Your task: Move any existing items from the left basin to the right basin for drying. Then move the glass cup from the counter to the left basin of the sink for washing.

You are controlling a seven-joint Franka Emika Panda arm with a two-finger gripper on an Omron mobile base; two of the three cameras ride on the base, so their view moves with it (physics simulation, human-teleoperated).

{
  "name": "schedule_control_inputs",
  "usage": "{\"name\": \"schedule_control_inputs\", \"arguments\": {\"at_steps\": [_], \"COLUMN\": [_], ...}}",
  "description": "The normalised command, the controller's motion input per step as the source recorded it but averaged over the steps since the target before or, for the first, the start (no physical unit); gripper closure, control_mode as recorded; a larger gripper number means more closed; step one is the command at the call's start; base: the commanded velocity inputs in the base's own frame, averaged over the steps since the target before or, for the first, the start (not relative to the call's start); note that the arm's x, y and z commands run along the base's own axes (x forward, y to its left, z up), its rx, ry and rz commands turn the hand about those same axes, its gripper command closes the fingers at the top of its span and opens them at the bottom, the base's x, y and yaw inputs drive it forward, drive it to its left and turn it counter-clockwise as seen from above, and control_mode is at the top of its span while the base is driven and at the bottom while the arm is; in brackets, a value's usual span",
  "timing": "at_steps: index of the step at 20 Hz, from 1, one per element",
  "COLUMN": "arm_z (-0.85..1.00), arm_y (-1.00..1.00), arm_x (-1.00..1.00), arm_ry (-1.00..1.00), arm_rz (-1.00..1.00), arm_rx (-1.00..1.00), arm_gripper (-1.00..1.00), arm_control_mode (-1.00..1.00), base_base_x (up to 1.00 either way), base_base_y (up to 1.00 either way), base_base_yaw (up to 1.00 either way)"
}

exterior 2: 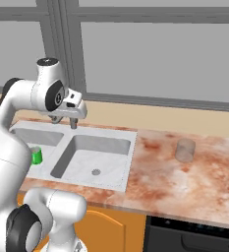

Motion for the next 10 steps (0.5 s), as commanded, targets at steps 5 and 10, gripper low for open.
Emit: {"name": "schedule_control_inputs", "arguments": {"at_steps": [5, 10], "arm_z": [-0.01, -0.12], "arm_y": [0.60, 0.54], "arm_x": [-0.14, -0.09], "arm_ry": [-0.04, 0.00], "arm_rz": [0.00, 0.00], "arm_rx": [-0.08, -0.02], "arm_gripper": [-1.00, -1.00], "arm_control_mode": [-1.00, -1.00], "base_base_x": [0.00, 0.00], "base_base_y": [0.00, 0.00], "base_base_yaw": [0.00, 0.00]}}
